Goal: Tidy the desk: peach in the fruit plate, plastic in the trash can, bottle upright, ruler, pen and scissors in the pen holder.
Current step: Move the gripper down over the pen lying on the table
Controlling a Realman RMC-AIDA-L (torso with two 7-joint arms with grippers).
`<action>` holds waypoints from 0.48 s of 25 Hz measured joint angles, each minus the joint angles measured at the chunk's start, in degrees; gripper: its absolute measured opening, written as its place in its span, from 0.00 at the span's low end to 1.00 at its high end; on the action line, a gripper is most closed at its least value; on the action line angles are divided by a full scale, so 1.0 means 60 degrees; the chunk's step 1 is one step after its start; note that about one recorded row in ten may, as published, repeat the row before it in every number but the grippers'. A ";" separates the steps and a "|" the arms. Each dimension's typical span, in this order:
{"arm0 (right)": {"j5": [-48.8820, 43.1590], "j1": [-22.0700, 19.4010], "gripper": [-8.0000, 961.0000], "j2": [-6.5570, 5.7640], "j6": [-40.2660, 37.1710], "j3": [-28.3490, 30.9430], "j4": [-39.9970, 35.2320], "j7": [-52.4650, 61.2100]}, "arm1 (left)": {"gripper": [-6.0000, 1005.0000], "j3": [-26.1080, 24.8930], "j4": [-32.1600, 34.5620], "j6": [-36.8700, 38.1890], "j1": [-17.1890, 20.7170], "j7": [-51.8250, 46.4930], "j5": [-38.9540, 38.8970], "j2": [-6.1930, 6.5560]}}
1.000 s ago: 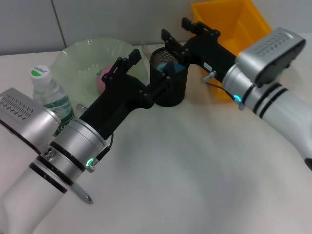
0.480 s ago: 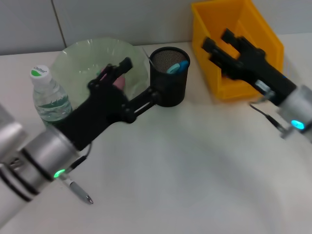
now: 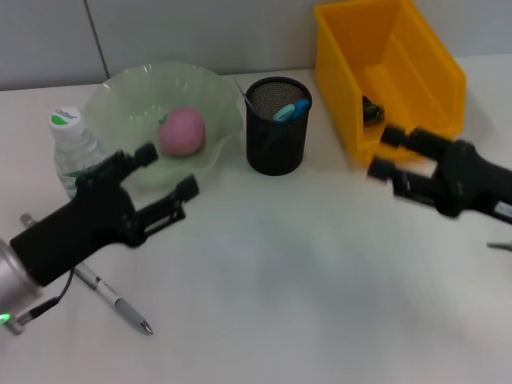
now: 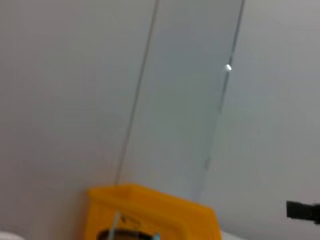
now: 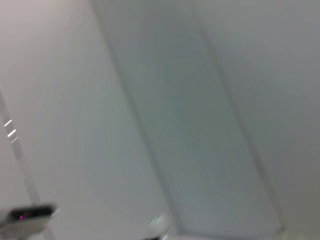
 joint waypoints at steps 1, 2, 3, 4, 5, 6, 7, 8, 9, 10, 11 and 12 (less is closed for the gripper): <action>-0.0056 -0.0055 0.77 -0.0056 -0.0127 -0.0347 -0.0269 0.0345 | 0.86 -0.0214 0.0012 0.0124 -0.0001 -0.0248 0.0352 0.0049; -0.0401 -0.0063 0.77 -0.0207 -0.0309 -0.0974 -0.0699 0.0965 | 0.86 -0.0962 0.0077 0.0653 -0.0001 -0.1064 0.1617 0.0164; -0.0401 -0.0063 0.77 -0.0207 -0.0309 -0.0974 -0.0699 0.0965 | 0.86 -0.0962 0.0077 0.0653 -0.0001 -0.1064 0.1617 0.0164; -0.0674 -0.0025 0.77 -0.0285 -0.0395 -0.1208 -0.0855 0.1277 | 0.86 -0.1779 0.0199 0.1231 -0.0019 -0.1659 0.2729 0.0211; -0.0960 0.0037 0.77 -0.0344 -0.0470 -0.1365 -0.0962 0.1496 | 0.86 -0.1779 0.0199 0.1231 -0.0019 -0.1659 0.2729 0.0211; -0.1320 0.0117 0.77 -0.0409 -0.0549 -0.1512 -0.1068 0.1733 | 0.86 -0.2434 0.0345 0.1648 -0.0058 -0.2072 0.3489 0.0247; -0.1971 0.0320 0.77 -0.0512 -0.0640 -0.1635 -0.1172 0.2156 | 0.86 -0.3373 0.0742 0.2275 -0.0181 -0.2766 0.4953 0.0293; -0.1971 0.0320 0.76 -0.0512 -0.0640 -0.1635 -0.1172 0.2156 | 0.86 -0.3373 0.0742 0.2275 -0.0181 -0.2766 0.4953 0.0293; -0.2514 0.0514 0.76 -0.0625 -0.0667 -0.1657 -0.1204 0.2620 | 0.86 -0.4210 0.1398 0.2908 -0.0335 -0.3427 0.6457 0.0282; -0.2514 0.0514 0.76 -0.0625 -0.0667 -0.1657 -0.1204 0.2620 | 0.86 -0.4210 0.1398 0.2908 -0.0335 -0.3427 0.6457 0.0282; -0.2697 0.0610 0.76 -0.0686 -0.0672 -0.1664 -0.1205 0.2887 | 0.86 -0.4589 0.1814 0.3239 -0.0424 -0.3740 0.7230 0.0246; -0.2901 0.0738 0.76 -0.0776 -0.0679 -0.1676 -0.1208 0.3327 | 0.86 -0.5282 0.2619 0.3889 -0.0630 -0.4104 0.8544 0.0120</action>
